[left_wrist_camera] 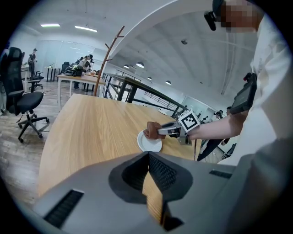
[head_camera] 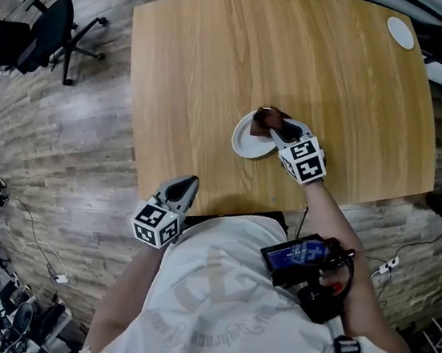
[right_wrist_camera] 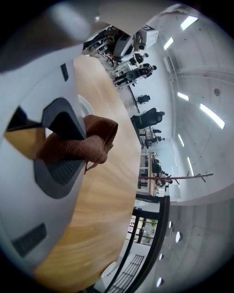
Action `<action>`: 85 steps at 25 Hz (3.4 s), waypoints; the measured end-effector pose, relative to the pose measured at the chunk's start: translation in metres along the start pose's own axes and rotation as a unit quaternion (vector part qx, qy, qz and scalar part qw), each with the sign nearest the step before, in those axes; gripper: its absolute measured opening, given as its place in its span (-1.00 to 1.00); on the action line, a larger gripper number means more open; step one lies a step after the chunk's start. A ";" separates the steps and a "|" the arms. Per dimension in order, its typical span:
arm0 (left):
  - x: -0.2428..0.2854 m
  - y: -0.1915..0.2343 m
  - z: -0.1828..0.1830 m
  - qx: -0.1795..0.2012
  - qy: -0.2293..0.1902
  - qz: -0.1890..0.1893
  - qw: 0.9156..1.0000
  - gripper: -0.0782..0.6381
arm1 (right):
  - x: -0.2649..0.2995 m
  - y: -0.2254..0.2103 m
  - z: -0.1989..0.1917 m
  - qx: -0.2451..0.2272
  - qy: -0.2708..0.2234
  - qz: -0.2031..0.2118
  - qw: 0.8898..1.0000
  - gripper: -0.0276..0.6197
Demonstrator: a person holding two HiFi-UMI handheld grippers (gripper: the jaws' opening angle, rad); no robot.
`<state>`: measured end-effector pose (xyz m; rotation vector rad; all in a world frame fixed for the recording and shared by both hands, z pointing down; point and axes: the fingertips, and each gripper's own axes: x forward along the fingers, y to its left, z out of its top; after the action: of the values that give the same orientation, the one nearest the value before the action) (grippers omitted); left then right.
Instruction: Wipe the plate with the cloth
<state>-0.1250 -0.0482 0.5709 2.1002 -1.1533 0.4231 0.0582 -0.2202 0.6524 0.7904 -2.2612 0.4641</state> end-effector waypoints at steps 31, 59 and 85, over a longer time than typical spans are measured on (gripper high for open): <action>0.001 -0.005 -0.005 -0.007 0.003 -0.005 1.000 -0.75 | -0.006 0.076 -0.015 -0.100 0.036 0.110 0.988 -0.52; 0.008 -0.018 -0.014 -0.002 0.001 0.000 1.000 -0.75 | 0.001 0.075 -0.010 -0.099 -0.002 0.090 0.991 -0.52; -0.008 -0.026 0.043 0.070 -0.073 -0.097 0.990 -0.75 | -0.133 0.097 0.021 0.105 -0.180 -0.007 0.978 -0.52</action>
<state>-0.1096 -0.0644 0.5257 2.3728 -1.0128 0.2700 0.0619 -0.1041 0.5334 1.0703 -2.5646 0.6009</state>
